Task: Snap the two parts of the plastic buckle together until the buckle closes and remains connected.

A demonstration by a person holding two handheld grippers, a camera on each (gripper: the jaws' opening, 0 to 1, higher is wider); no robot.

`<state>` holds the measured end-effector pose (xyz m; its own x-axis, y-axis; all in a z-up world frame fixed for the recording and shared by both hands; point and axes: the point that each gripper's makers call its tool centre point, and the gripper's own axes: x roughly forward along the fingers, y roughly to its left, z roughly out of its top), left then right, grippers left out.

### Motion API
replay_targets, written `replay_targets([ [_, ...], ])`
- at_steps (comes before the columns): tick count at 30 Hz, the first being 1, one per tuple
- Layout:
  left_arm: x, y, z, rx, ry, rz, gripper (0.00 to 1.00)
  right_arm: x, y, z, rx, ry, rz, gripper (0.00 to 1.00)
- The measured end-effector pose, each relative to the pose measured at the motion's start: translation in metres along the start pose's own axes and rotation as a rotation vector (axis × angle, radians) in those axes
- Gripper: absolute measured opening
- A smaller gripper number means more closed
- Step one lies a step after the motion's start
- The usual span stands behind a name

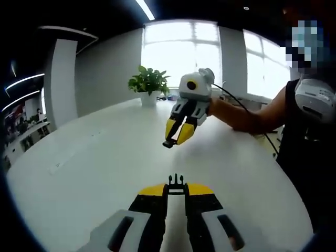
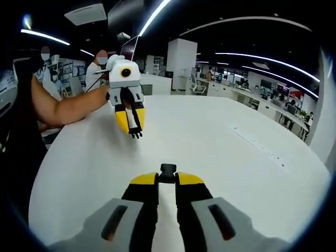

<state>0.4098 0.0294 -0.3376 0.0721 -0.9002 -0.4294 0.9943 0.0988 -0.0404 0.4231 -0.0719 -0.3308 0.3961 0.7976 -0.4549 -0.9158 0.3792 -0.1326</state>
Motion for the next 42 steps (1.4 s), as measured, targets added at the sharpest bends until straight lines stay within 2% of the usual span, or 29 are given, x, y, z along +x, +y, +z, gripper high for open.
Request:
replay_targets([
  [9,0.001,-0.008,0.002,0.001,-0.019,-0.013,0.11,-0.004,0.009,0.007,-0.012,-0.012,0.009,0.11],
  [11,0.002,-0.003,0.0,0.005,-0.01,0.013,0.11,-0.001,0.015,0.005,-0.02,-0.001,0.024,0.11],
  [15,0.003,-0.006,0.004,0.0,-0.022,0.003,0.11,0.003,0.016,0.005,-0.019,0.004,0.029,0.11],
  [21,0.007,-0.014,0.002,0.009,-0.01,-0.024,0.11,0.003,0.017,0.006,-0.021,0.008,0.03,0.11],
  [29,0.011,-0.015,-0.005,0.016,0.013,-0.028,0.11,-0.004,0.02,0.008,-0.006,-0.012,0.03,0.11],
  [36,0.009,-0.012,-0.007,0.032,0.005,-0.022,0.11,-0.01,0.027,-0.002,-0.006,-0.01,0.052,0.11],
  [42,0.008,-0.012,-0.009,0.013,-0.002,-0.031,0.11,-0.009,0.045,-0.014,-0.035,-0.013,0.139,0.11],
])
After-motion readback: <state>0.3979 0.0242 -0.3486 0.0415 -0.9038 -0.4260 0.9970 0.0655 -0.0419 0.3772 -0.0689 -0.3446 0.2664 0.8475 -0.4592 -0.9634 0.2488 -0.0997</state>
